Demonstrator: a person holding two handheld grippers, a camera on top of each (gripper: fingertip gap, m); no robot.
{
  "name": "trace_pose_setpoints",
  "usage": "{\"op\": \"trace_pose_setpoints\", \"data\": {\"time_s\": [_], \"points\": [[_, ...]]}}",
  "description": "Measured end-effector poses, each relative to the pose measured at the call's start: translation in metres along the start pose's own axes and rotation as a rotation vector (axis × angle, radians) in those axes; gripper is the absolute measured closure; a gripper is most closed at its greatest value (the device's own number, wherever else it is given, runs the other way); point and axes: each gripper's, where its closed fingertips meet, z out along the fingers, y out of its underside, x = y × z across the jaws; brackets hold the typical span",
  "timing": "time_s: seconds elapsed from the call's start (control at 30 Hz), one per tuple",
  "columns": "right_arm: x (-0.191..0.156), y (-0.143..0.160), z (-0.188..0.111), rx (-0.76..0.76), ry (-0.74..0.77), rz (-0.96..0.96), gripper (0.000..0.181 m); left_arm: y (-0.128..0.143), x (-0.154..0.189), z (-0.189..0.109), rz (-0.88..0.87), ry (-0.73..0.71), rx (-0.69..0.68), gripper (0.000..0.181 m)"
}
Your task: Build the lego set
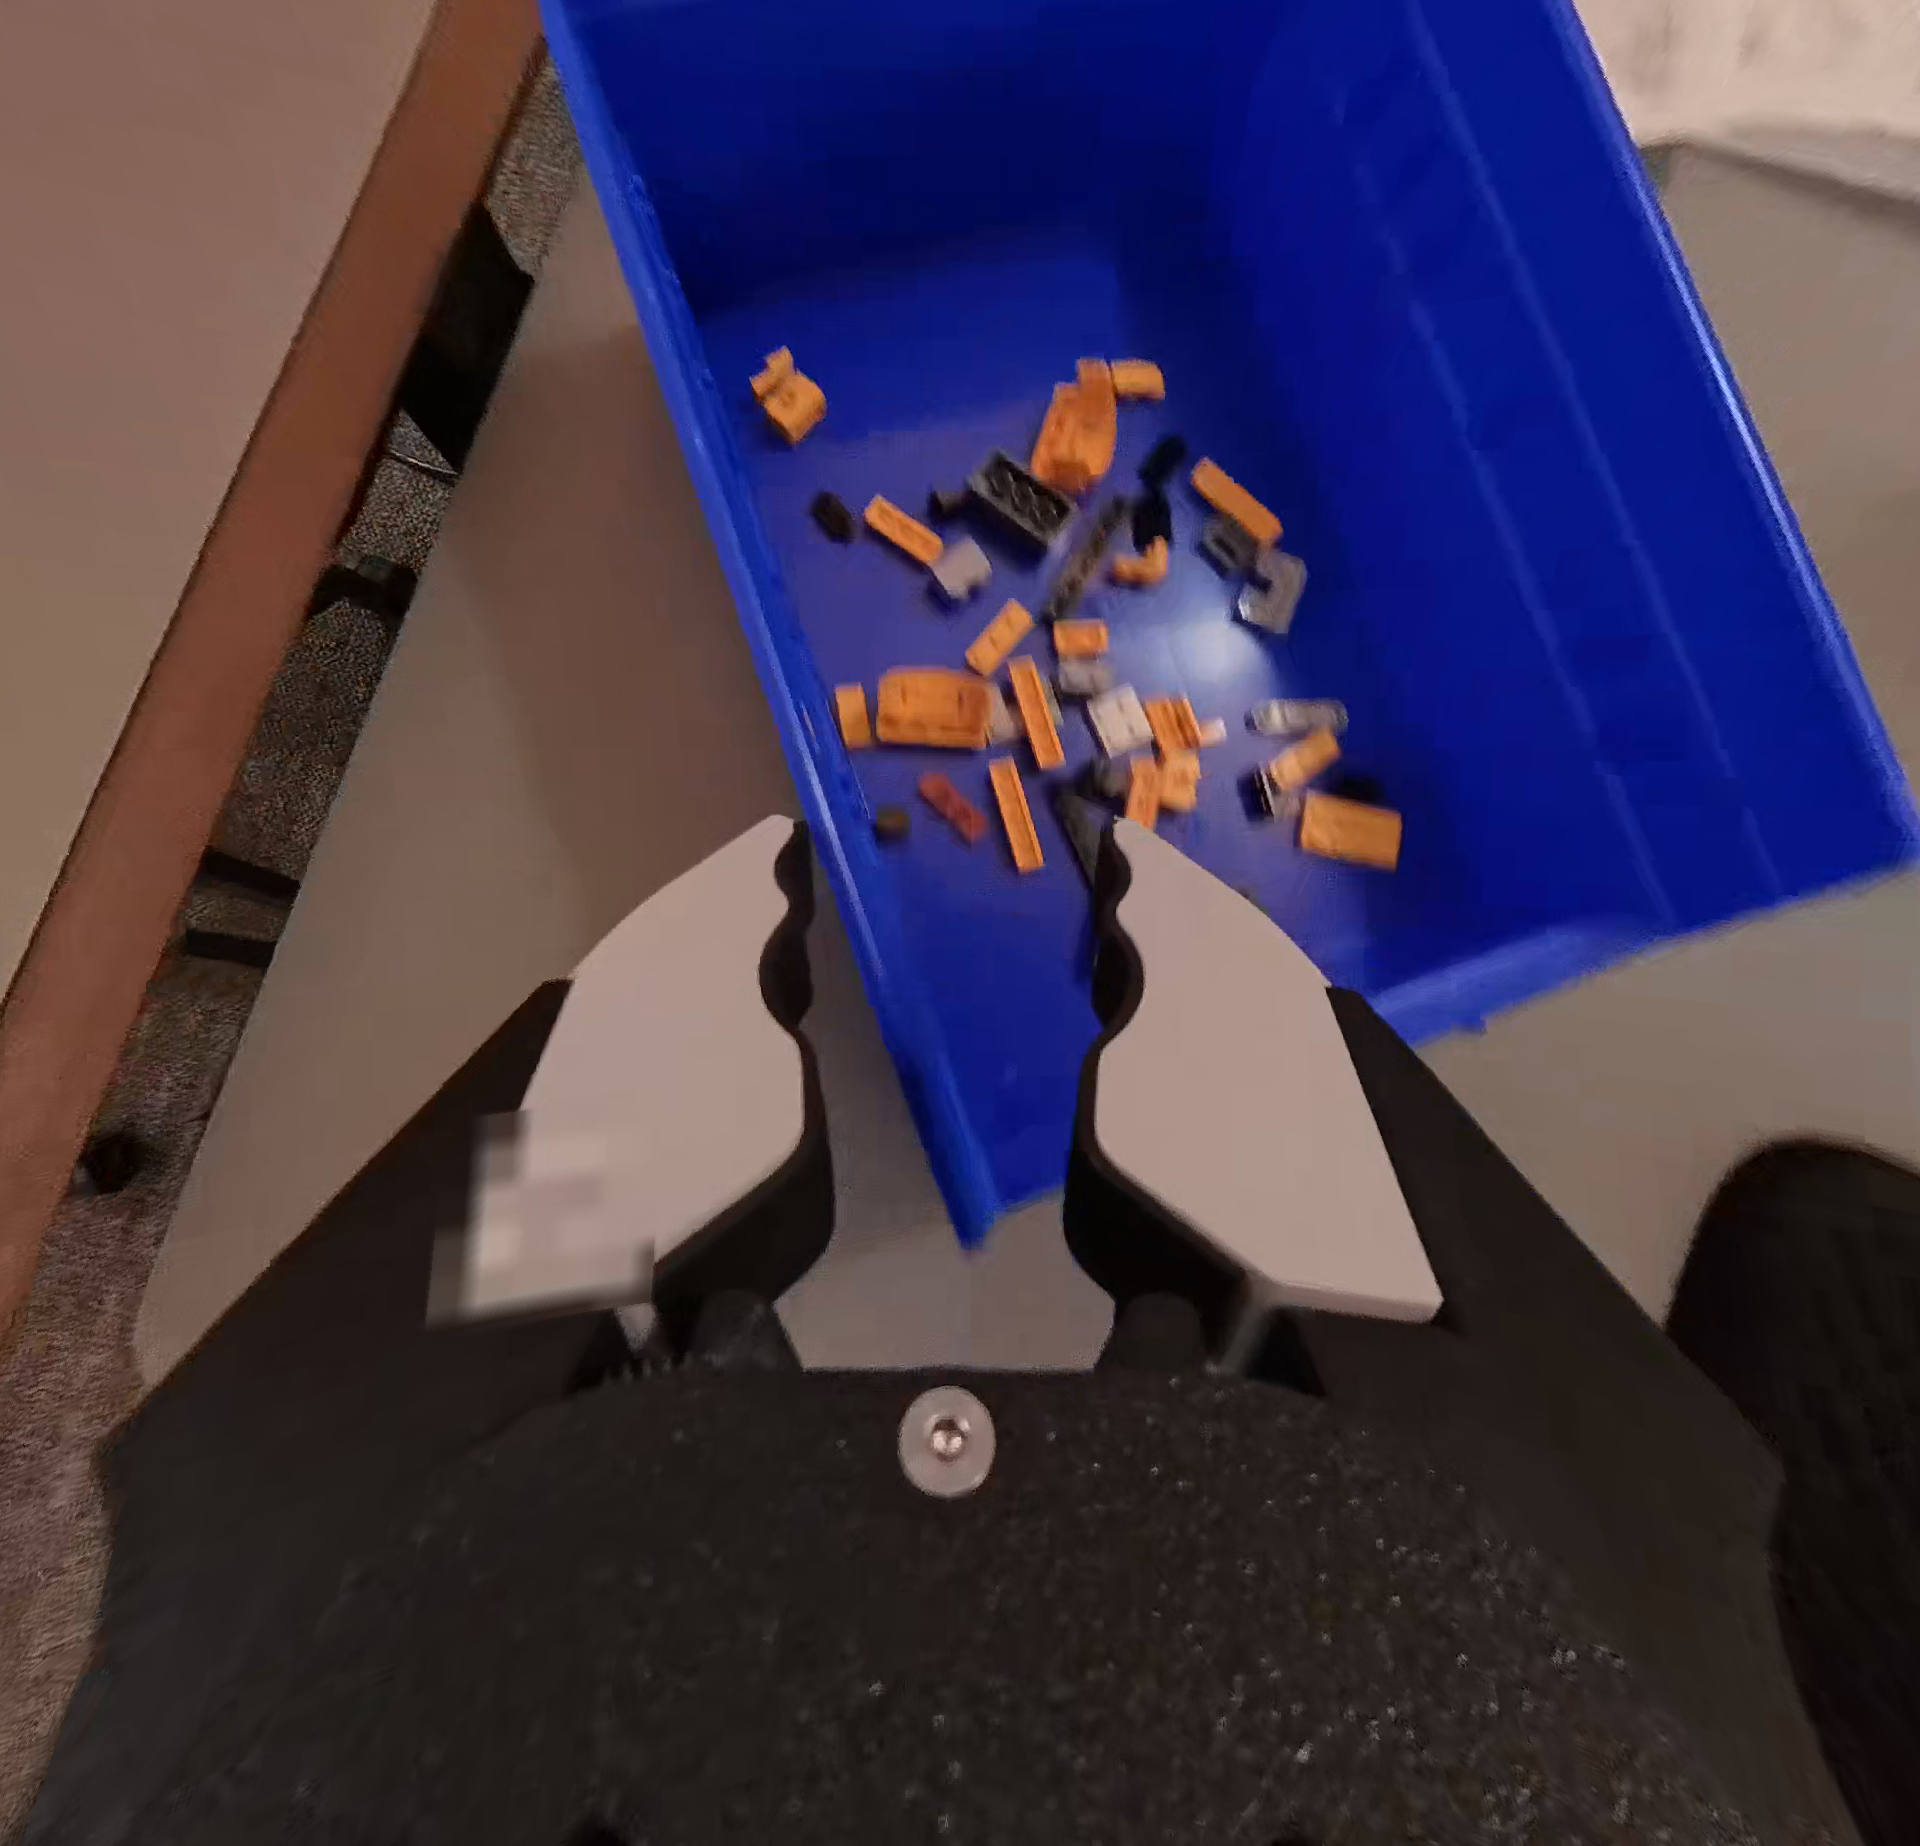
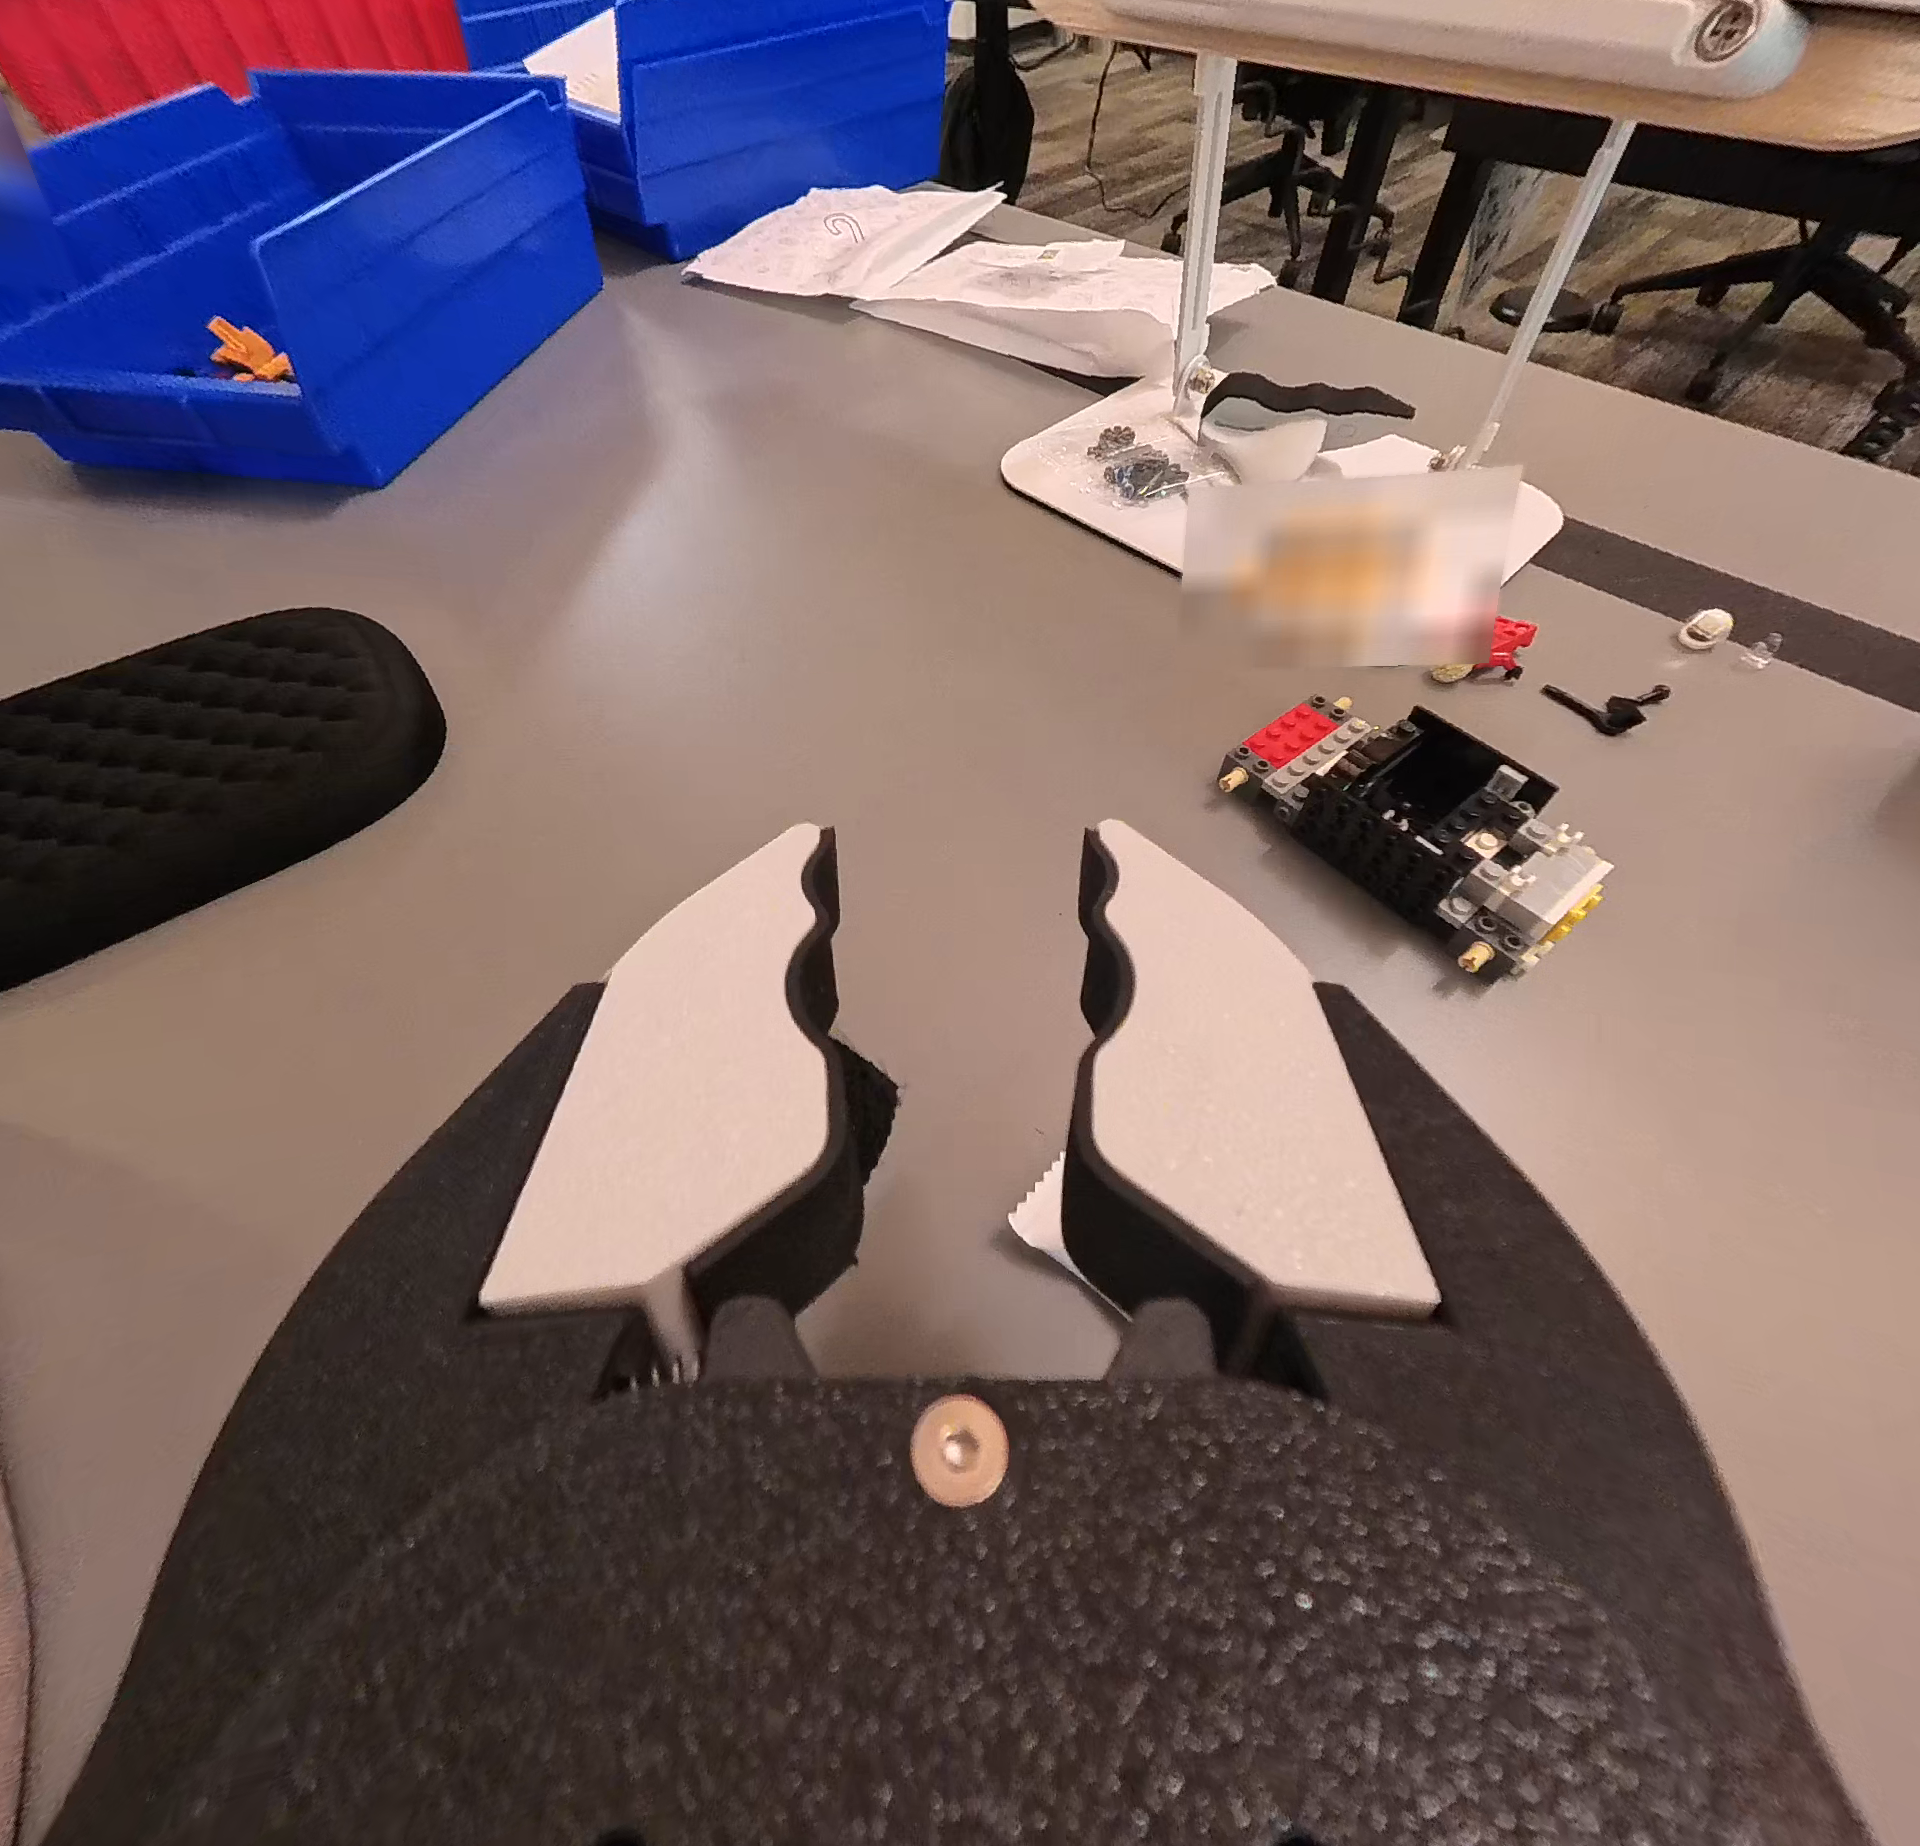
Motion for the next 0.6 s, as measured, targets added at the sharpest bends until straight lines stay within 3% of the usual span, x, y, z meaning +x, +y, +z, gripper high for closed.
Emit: {"op": "trace_pose_setpoints", "data": {"time_s": [0.1, 0.2, 0.27, 0.47, 0.6], "points": [[-0.002, 0.001, 0.003, -0.007, -0.011, 0.005, 0.137, 0.034, 0.011, -0.022, 0.076, 0.028, -0.071, 0.131], [-0.006, 0.003, 0.006, -0.018, -0.021, -0.001, 0.137, 0.061, 0.018, -0.025, 0.145, 0.035, -0.141, 0.132], [-0.007, 0.003, 0.007, -0.022, -0.022, -0.005, 0.137, 0.061, 0.015, -0.024, 0.163, -0.018, -0.119, 0.168], [-0.012, 0.0, 0.007, -0.018, -0.017, -0.017, 0.138, 0.058, 0.058, -0.018, 0.268, -0.021, -0.107, 0.162], [-0.011, -0.002, 0.004, 0.0, -0.019, -0.022, 0.138, 0.025, 0.076, -0.05, 0.402, -0.164, 0.071, 0.151]]}}
